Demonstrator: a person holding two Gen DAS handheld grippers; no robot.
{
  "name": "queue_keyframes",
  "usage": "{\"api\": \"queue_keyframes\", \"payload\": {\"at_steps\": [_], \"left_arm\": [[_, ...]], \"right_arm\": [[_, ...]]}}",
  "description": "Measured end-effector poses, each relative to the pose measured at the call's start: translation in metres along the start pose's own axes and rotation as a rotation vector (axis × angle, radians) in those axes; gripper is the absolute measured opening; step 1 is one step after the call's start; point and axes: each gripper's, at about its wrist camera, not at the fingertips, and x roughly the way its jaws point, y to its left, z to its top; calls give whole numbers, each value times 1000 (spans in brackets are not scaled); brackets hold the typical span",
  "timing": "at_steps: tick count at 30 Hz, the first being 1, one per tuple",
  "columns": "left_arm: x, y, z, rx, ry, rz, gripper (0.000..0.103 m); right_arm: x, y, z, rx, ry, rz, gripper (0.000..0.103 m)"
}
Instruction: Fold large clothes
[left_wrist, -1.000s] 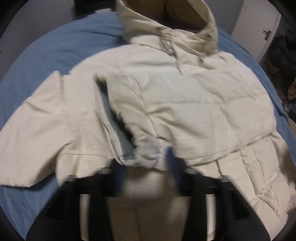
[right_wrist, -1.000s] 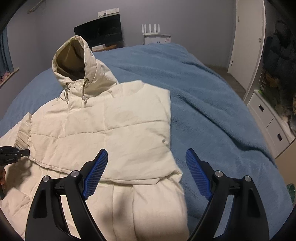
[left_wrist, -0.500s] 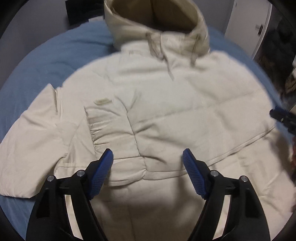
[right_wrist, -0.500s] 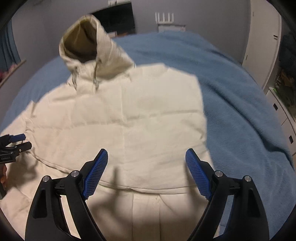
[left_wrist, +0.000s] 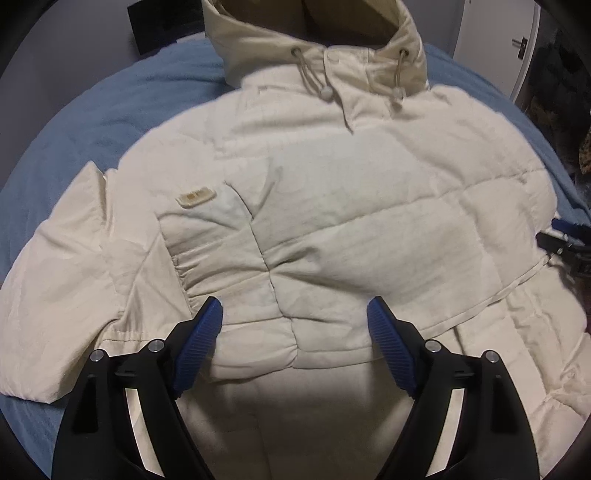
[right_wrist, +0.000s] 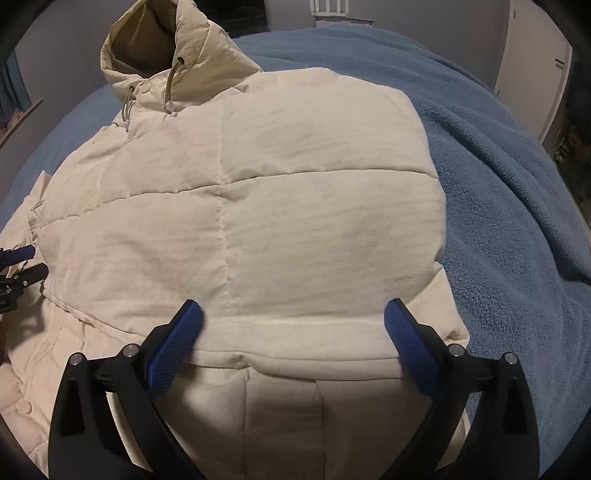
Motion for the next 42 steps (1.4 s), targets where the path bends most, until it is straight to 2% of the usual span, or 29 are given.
{"api": "queue_keyframes", "payload": {"at_steps": [2, 5, 9, 12, 15, 18, 21, 24, 26, 28, 29, 32, 35, 39, 42], "left_arm": [[-10, 2, 0, -15, -36, 8, 90], [-27, 6, 4, -46, -99, 25, 93], [-58, 29, 10, -118, -155, 48, 93], [-96, 72, 12, -221, -208, 141, 95], [-121, 107, 12, -259, -227, 242, 96], [-140, 156, 0, -317, -219, 358, 96], [-139, 204, -21, -416, -169, 371, 96], [-128, 241, -46, -482, -88, 438, 96], [-117, 270, -64, -584, -24, 427, 96], [-107, 299, -83, -749, -3, 366, 96], [-104, 309, -89, -798, 6, 361, 95], [-92, 332, -99, -854, 55, 402, 94], [-81, 352, -107, -908, 84, 394, 90], [-84, 376, -122, -1016, 23, 359, 79], [-91, 390, -135, -1067, -48, 373, 60]], "right_arm": [[0, 2, 1, -3, 0, -4, 96], [-3, 2, 0, -2, -8, -1, 96], [-21, 2, -2, 5, -97, -2, 95], [-41, 1, -2, 15, -187, 2, 95], [-64, 2, -1, 20, -298, -10, 95], [-84, 6, 1, 26, -383, -22, 96], [-98, 9, -1, 21, -425, -28, 96], [-105, 11, -3, 19, -438, 19, 96], [-107, 15, -2, 20, -434, 39, 96], [-107, 20, -3, 13, -431, 52, 95], [-107, 23, -3, 3, -427, 57, 95], [-103, 33, -6, -27, -411, 48, 95], [-97, 35, -7, -35, -388, 45, 95], [-93, 34, -9, -23, -376, 44, 96], [-89, 32, -9, -14, -367, 45, 95]]}}
